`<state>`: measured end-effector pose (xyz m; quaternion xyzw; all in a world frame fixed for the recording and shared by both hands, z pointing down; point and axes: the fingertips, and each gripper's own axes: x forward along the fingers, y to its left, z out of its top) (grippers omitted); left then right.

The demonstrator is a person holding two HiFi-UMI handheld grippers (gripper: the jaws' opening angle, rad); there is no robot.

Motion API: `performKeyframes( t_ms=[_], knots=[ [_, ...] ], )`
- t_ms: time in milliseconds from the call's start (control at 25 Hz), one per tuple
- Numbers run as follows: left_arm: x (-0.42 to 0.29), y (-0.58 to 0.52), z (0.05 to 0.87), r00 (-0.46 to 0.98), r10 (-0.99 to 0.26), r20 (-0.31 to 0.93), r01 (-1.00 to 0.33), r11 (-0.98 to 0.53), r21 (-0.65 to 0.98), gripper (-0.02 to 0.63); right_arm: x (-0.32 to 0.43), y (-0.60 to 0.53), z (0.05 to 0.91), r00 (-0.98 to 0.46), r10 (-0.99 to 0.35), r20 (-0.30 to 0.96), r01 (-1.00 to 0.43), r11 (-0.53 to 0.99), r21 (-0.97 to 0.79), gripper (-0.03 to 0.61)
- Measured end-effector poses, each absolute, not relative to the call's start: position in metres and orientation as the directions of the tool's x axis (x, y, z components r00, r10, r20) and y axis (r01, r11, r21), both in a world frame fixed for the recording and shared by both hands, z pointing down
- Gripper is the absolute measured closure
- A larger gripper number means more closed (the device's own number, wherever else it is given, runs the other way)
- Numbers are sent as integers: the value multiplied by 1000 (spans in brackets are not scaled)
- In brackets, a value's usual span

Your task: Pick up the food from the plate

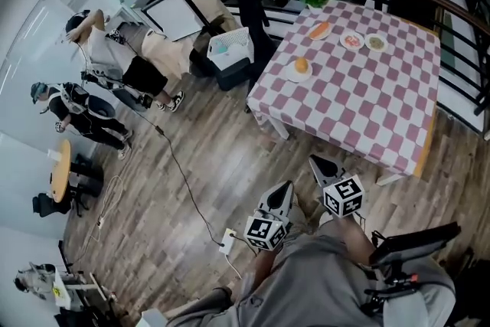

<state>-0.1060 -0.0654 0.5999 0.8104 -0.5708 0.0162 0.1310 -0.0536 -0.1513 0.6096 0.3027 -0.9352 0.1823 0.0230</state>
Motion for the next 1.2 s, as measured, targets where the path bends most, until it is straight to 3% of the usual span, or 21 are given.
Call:
performKeyframes(
  t_ms=[240,520,720,920,1200],
  knots=[
    [-99,-107,597,355,-918,177,-929,-325,178,604,-11,-181,605,-765,-633,121,-629,694,-350,563],
    [-81,-190,569,399,-914,73,-908,-383,167,604,48,-225,581,-632,-771,80,-761,596,-257,563],
    [-67,-232,557,479,-877,27,-871,-472,134,604,56,-251,565,-579,-813,68,-803,553,-224,563],
    [-73,-273,572,520,-852,57,-848,-508,149,604,47,-288,565,-530,-843,92,-840,507,-191,563],
    [-105,-377,528,582,-812,-40,-807,-583,92,604,32,-373,539,-457,-884,98,-887,446,-119,563]
  ],
)
